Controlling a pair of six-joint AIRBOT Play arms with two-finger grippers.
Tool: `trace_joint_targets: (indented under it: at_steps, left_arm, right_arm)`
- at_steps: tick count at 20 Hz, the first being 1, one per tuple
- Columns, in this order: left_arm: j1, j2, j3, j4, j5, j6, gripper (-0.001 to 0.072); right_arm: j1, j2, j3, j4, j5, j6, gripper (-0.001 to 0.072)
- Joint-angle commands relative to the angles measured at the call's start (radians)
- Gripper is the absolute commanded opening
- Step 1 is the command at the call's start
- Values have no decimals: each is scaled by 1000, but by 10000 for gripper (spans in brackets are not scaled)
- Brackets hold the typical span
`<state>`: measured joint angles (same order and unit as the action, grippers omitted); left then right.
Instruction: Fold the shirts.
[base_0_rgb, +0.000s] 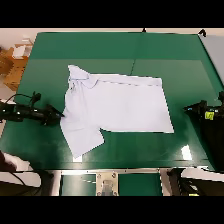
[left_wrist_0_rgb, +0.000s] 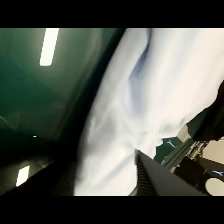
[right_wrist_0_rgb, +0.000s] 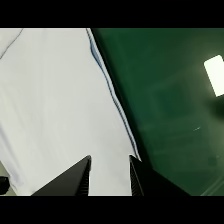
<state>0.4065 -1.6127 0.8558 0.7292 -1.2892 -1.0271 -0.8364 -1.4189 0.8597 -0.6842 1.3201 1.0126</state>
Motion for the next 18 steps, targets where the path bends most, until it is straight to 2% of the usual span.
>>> trace_joint_targets:
  at_steps: [1,2,3,4,7,10,18]
  left_arm:
    - [-71,-2,-2,1,55,37,144]
    - [-71,-1,14,5,42,36,116]
    - [-71,-1,28,10,31,36,25]
    - [-71,-1,39,11,22,33,23]
    - [-71,-1,70,33,2,33,22]
    - [-71,-1,106,95,-37,20,22]
    - [-71,-1,116,84,-38,14,22]
  right_arm:
    - [-2,1,-14,-6,-2,-8,289]
    - [-2,1,-14,-18,-2,-8,293]
    - [-2,1,-16,-44,-2,-7,334]
    - [-2,1,-23,-74,-3,-6,385]
    - [-2,-5,-60,-169,-16,8,430]
    - [-1,-24,-115,-174,-34,7,430]
    - [145,-66,-218,-173,-53,-29,428]
